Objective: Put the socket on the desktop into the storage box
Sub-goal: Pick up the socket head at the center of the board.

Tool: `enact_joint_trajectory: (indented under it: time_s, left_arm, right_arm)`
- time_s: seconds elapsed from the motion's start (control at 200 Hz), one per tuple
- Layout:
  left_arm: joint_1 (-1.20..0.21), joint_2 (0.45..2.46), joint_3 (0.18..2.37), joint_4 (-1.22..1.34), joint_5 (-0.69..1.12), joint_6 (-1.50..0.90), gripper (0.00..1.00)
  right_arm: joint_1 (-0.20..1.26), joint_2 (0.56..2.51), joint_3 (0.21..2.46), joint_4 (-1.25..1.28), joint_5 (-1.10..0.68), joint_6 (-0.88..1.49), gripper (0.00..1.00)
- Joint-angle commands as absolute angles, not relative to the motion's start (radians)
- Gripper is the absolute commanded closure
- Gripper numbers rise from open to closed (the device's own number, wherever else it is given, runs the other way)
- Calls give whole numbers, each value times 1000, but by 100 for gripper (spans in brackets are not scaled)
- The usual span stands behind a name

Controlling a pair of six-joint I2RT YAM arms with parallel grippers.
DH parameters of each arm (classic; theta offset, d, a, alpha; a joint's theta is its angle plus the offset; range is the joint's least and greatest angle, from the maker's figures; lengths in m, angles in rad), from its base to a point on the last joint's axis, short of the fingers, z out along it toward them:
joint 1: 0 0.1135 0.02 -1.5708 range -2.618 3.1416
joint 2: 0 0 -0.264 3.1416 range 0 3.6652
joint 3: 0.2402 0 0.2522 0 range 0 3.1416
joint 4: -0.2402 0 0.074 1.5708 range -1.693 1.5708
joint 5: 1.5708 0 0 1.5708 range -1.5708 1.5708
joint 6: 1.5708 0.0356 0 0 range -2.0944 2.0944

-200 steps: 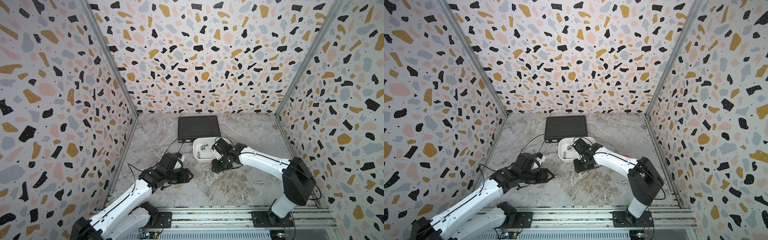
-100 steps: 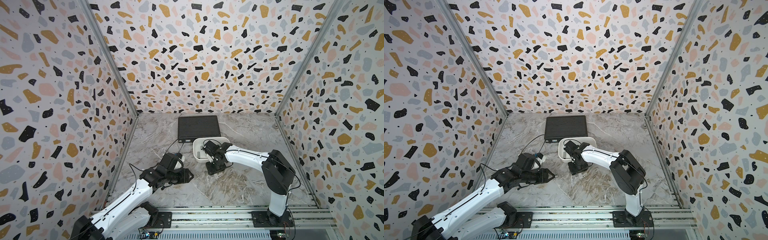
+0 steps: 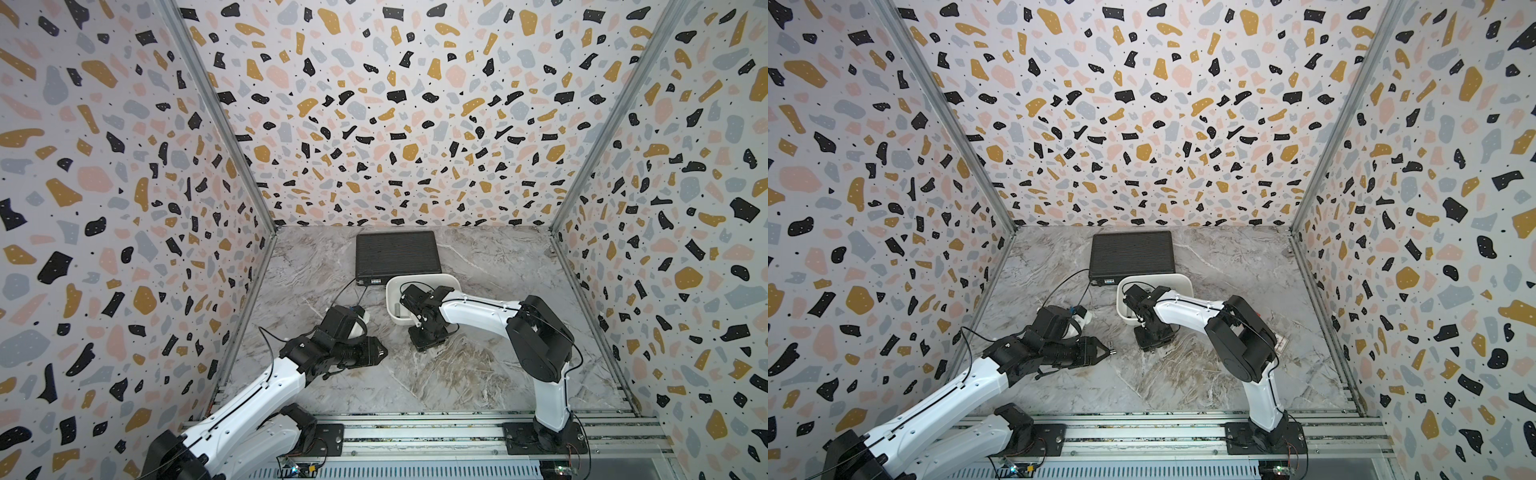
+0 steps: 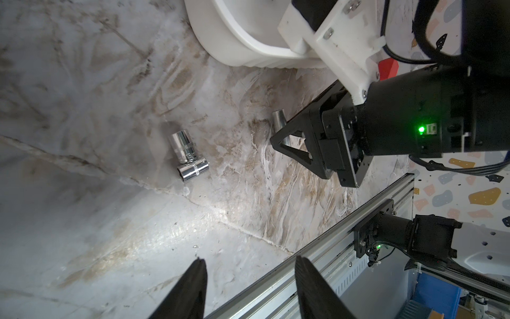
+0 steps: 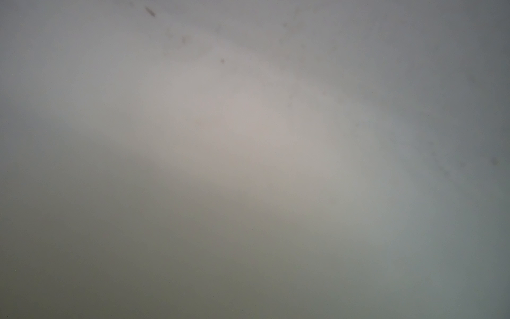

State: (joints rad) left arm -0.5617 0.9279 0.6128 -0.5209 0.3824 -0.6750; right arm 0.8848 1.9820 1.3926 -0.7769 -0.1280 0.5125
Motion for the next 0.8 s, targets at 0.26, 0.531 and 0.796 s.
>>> enact_joint_trajectory:
  time_s: [0.26,0.531,0.796]
  left_arm:
    - [-558,946,604,-485,387,-678,45]
    - [-557,949,612,-488,383,-677,45]
    - [-557,958,627,-491,372,-676,45]
  right_arm:
    - [891,1996,1396,-823,-124,514,87]
    - [890,1953,1388,-819,-125,511,87]
    - [891,1860,1376,-825,-111,502,86]
